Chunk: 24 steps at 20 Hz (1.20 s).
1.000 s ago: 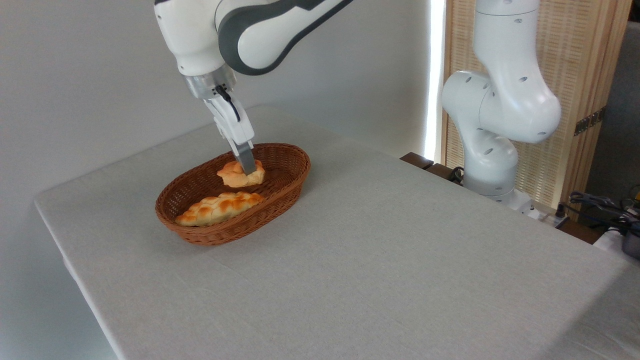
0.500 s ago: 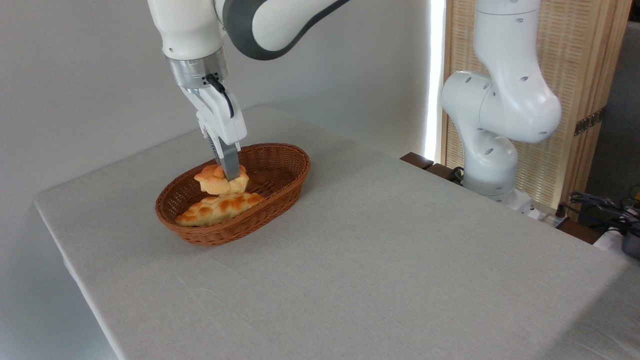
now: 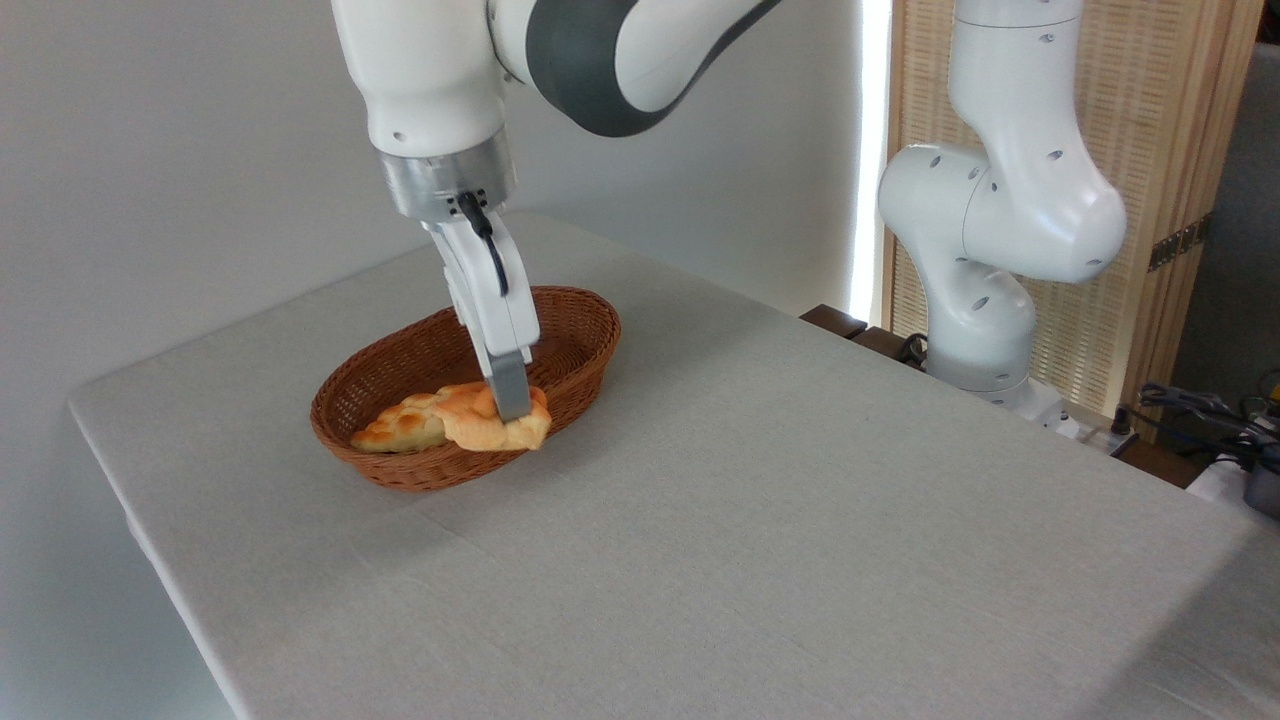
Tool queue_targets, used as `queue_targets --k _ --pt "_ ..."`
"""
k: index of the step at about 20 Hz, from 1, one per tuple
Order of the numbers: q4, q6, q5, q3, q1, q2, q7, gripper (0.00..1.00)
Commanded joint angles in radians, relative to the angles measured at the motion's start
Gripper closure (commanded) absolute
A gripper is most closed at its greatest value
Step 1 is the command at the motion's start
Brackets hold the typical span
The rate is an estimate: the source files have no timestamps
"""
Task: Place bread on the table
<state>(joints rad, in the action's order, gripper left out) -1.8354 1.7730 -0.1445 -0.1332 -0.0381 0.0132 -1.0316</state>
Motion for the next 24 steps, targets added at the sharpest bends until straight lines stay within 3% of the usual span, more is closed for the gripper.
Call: queue_targets --k 1,5,8,10,11,12,24 --pt "-0.042 0.028 0.046 0.042 0.001 -0.009 -0.099 1.0" --pt "-0.074 0.12 0.049 0.058 0.0 -0.061 -0.097 0.94" --pt "-0.074 0.154 0.049 0.063 0.0 -0.116 -0.096 0.76" --pt "-0.073 0.171 0.049 0.088 -0.002 -0.116 -0.091 0.29" --pt "-0.073 0.174 0.049 0.108 -0.002 -0.113 -0.091 0.11" --pt "-0.073 0.174 0.049 0.112 -0.002 -0.113 -0.093 0.0" --pt "-0.062 0.181 0.049 0.107 0.0 -0.101 -0.09 0.0"
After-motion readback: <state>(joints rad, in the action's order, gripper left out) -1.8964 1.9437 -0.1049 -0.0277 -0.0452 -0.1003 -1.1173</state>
